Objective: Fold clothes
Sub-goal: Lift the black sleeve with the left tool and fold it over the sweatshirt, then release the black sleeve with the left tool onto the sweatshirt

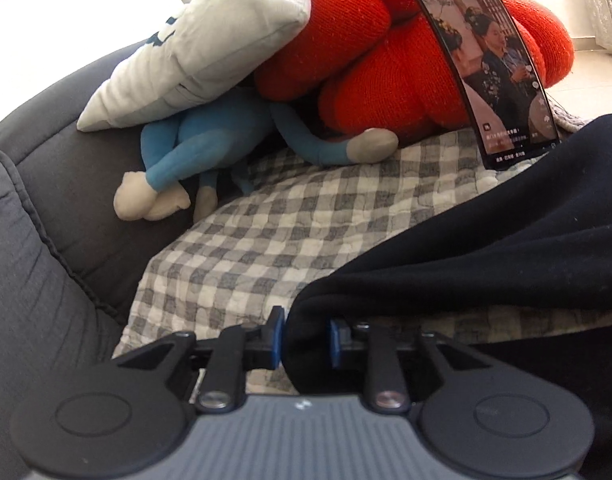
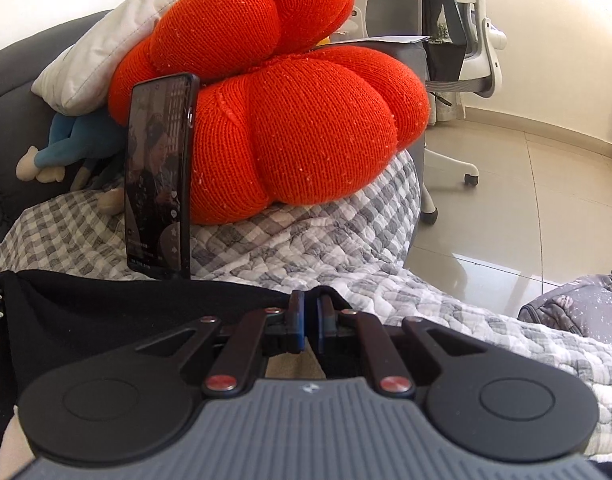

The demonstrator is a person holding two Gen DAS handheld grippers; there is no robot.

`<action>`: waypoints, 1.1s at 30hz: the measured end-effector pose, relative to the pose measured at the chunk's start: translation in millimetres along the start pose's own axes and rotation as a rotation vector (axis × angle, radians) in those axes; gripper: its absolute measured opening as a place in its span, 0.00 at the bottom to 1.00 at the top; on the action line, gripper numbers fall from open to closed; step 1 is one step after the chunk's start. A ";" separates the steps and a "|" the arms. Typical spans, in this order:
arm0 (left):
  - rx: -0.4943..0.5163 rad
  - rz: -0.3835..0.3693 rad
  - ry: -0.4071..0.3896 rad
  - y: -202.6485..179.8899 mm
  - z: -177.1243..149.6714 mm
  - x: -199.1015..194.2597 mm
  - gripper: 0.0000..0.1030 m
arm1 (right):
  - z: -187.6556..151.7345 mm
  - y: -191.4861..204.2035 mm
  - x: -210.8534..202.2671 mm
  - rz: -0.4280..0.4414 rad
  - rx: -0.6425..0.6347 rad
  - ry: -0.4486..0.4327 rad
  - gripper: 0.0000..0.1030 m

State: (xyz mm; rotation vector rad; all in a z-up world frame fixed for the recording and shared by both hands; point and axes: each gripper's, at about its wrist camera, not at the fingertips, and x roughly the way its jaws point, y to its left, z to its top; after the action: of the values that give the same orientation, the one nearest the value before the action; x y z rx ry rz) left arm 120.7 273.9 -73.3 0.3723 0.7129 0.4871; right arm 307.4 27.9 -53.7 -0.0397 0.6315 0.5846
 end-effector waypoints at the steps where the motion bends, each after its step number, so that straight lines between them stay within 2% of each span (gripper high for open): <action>1: -0.009 -0.004 0.004 0.5 -0.9 1.3 0.25 | 0.0 0.6 0.5 -0.003 0.000 0.001 0.10; 5: -0.022 0.005 0.011 1.9 -0.2 0.5 0.35 | 3.0 1.4 -2.4 -0.004 0.012 0.006 0.16; 7: -0.033 -0.010 0.023 6.0 1.2 -2.6 0.39 | 5.5 0.8 -6.0 0.000 0.025 0.014 0.29; 8: -0.053 -0.030 0.036 10.7 1.7 -4.0 0.39 | 7.0 0.2 -9.2 0.002 0.033 0.018 0.40; 9: -0.073 -0.051 0.050 15.4 2.3 -5.4 0.41 | 8.7 -0.1 -13.5 0.004 0.038 0.020 0.44; 12: -0.154 -0.126 0.088 31.1 0.5 -12.5 0.45 | 13.4 -0.3 -28.6 0.009 0.052 0.024 0.45; 20: -0.365 -0.340 0.162 61.5 -12.7 -32.7 0.46 | 10.8 12.1 -60.8 0.071 0.073 0.045 0.49; 23: -0.437 -0.428 0.198 63.6 -19.3 -35.6 0.47 | 7.0 23.4 -66.1 0.096 0.058 0.069 0.49; 26: -0.492 -0.554 0.237 54.9 -26.4 -35.9 0.47 | 2.5 36.4 -69.2 0.147 0.055 0.093 0.49; 28: -0.510 -0.602 0.253 45.4 -29.9 -36.5 0.47 | -1.0 45.7 -70.6 0.179 0.048 0.105 0.49; 30: -0.534 -0.627 0.259 37.3 -33.3 -36.8 0.46 | -5.5 55.3 -71.4 0.208 0.036 0.107 0.49; 33: -0.556 -0.593 0.242 33.2 -32.4 -40.0 0.43 | -14.0 66.6 -71.3 0.242 0.024 0.109 0.49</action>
State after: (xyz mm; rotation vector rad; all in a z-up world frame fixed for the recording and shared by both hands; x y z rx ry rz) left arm 62.1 284.8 -58.8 -0.4222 0.8434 0.1474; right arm 218.1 45.0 -15.4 0.0281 0.7550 0.8126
